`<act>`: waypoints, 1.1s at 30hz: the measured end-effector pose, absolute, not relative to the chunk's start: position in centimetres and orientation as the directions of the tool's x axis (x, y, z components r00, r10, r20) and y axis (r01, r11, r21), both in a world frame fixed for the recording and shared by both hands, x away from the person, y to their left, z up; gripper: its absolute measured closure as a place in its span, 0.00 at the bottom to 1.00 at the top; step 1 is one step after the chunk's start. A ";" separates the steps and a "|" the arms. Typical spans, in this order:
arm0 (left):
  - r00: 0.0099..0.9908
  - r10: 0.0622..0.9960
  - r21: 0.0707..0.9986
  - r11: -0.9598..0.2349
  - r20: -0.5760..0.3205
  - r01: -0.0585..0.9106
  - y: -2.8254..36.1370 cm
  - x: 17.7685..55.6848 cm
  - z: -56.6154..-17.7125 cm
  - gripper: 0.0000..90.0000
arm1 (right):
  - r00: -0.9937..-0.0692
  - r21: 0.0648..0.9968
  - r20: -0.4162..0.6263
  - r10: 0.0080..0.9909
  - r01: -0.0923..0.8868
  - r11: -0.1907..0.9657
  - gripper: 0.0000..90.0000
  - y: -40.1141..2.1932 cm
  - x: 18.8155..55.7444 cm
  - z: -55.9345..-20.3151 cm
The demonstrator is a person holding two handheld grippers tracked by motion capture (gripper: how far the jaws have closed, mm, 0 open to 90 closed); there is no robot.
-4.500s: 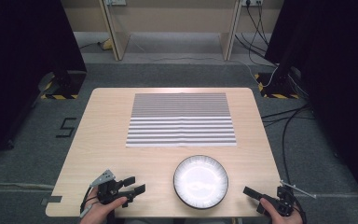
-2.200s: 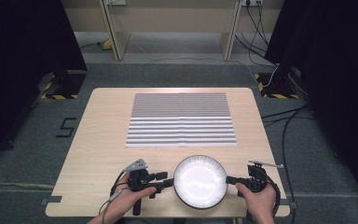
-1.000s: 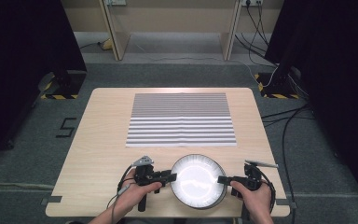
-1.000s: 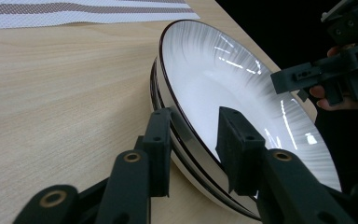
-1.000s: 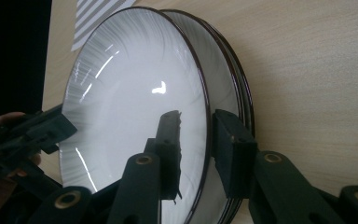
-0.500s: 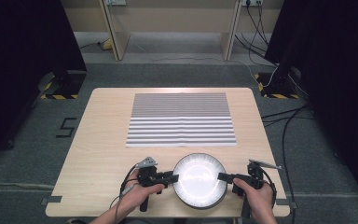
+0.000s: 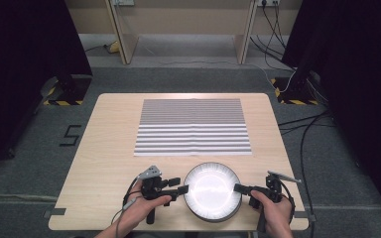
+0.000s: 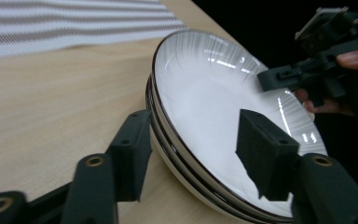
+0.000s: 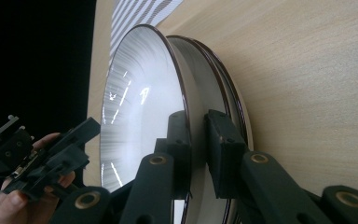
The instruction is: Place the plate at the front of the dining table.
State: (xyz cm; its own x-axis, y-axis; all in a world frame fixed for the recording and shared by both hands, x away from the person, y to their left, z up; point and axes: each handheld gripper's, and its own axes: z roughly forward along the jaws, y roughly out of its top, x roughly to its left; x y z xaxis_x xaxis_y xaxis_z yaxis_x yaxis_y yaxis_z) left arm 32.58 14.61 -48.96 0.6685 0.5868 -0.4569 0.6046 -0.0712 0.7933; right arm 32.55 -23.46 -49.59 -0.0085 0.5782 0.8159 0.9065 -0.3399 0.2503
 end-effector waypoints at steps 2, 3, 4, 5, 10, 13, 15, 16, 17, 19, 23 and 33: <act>0.672 0.595 0.807 -0.065 -0.441 0.586 15.2 32.4 -48.5 0.43 | -0.004 0.241 0.830 0.557 0.904 -0.352 0.88 -23.6 32.5 -49.8; 0.672 0.599 0.813 -0.059 -0.436 0.580 15.7 32.4 -48.3 0.41 | -0.002 0.236 0.836 0.549 0.905 -0.355 0.88 -23.7 32.4 -49.9; 0.670 0.601 0.814 -0.056 -0.435 0.578 15.9 32.3 -48.3 0.40 | 0.004 0.228 0.844 0.536 0.902 -0.365 0.87 -23.7 32.3 -49.9; 0.669 0.603 0.815 -0.053 -0.434 0.577 16.2 32.3 -48.2 0.39 | 0.003 0.228 0.846 0.533 0.902 -0.366 0.87 -23.8 32.2 -50.0; 0.661 0.616 0.821 -0.040 -0.429 0.570 18.1 31.9 -48.0 0.38 | -0.001 0.230 0.846 0.533 0.902 -0.364 0.87 -23.9 32.2 -49.9; 0.649 0.629 0.822 -0.028 -0.428 0.569 19.2 31.6 -48.0 0.38 | -0.011 0.236 0.849 0.528 0.903 -0.360 0.86 -24.0 32.2 -49.5; 0.637 0.643 0.823 -0.019 -0.425 0.568 20.2 31.5 -48.1 0.38 | -0.010 0.232 0.854 0.520 0.902 -0.364 0.86 -24.2 32.2 -49.3; 0.637 0.643 0.823 -0.019 -0.425 0.568 20.2 31.5 -48.1 0.38 | -0.010 0.232 0.854 0.520 0.902 -0.364 0.86 -24.2 32.2 -49.3; 0.631 0.651 0.822 -0.017 -0.423 0.569 20.7 31.4 -48.2 0.38 | -0.009 0.232 0.857 0.516 0.899 -0.370 0.86 -24.2 32.2 -49.2; 0.628 0.652 0.821 -0.013 -0.426 0.570 20.9 31.4 -48.2 0.38 | -0.011 0.234 0.857 0.514 0.898 -0.371 0.86 -24.3 32.2 -49.2; 0.622 0.658 0.823 -0.008 -0.423 0.568 21.5 31.3 -48.3 0.38 | -0.009 0.232 0.859 0.512 0.898 -0.374 0.86 -24.4 32.1 -49.0; 0.601 0.675 0.820 0.011 -0.428 0.572 22.8 31.0 -48.7 0.38 | -0.017 0.238 0.867 0.498 0.892 -0.384 0.86 -24.6 32.5 -48.3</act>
